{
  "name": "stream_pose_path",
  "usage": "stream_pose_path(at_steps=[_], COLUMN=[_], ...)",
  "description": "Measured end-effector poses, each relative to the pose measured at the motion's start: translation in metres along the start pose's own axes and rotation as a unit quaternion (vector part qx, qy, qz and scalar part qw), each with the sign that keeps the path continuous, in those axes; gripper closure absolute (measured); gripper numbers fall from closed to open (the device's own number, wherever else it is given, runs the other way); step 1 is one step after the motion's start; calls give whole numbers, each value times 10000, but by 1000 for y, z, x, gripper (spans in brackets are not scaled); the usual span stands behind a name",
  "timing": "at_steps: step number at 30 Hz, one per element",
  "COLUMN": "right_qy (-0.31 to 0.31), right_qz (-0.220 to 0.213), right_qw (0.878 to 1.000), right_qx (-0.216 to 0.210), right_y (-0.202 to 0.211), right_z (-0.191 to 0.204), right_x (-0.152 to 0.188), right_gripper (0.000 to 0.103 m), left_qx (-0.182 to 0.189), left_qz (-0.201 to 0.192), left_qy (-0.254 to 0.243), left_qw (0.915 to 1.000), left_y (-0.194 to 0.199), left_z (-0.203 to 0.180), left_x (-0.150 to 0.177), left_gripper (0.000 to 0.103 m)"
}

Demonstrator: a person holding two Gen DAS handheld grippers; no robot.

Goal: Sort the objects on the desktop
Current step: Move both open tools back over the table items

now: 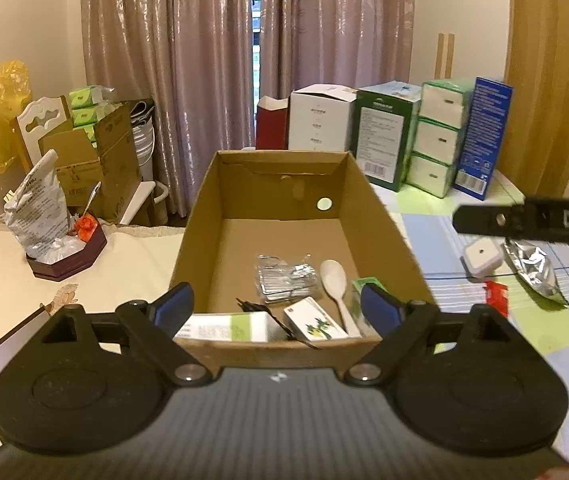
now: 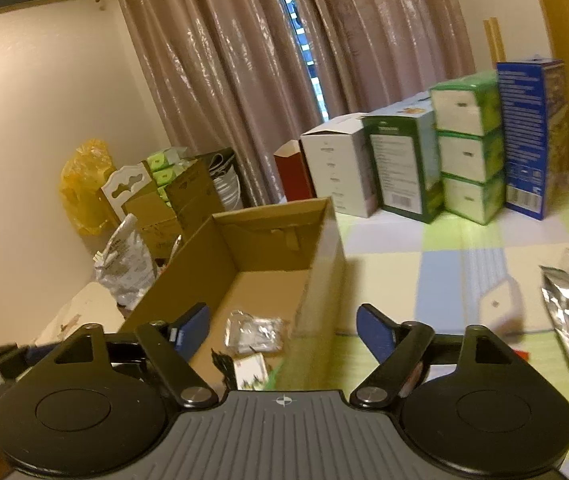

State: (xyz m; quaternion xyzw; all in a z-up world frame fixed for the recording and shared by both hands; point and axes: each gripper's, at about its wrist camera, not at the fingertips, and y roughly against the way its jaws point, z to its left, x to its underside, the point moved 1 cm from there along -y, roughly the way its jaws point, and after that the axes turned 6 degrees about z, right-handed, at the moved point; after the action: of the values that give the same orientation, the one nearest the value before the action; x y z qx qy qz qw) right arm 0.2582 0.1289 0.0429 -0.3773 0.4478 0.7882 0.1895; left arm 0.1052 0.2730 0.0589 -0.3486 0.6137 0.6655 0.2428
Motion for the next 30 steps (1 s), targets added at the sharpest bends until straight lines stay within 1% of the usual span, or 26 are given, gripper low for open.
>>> stream_pose_path(at_steps=[6,10,12,16,22,27,30], right_qy=[-34,56,64,-103,-381,-680,-785], right_qz=[26,13,-13,40,109,152,189], right_qw=[9997,9989,9981,9966,9926,9883,9856], right_qx=[229,462,611,815,1148,1360,1483], right_y=[34,58,73,95,124,144,154], right_z=[-16,-30,-39,-62,-99,-126,-141], right_x=[23,38,48,66,90,107,115], right_gripper=[9,2,2,2,2,2,2], left_qx=[57,202,251,355,623,916,1015], left_qz=[-23,-21,-50,-85,-192,-119,-88], left_qy=[-59,-102,-97,-183,-427,-688,-859], left_qw=[10000,9997,9996,9992,9970,9933,9911], left_y=[22,34,39,48,59,54,49], left_z=[-23,-42,-51,-73,-113,-148,-167], left_x=[7,13,17,26,35,39,43], left_gripper=[6,3,1,1,1,1,1])
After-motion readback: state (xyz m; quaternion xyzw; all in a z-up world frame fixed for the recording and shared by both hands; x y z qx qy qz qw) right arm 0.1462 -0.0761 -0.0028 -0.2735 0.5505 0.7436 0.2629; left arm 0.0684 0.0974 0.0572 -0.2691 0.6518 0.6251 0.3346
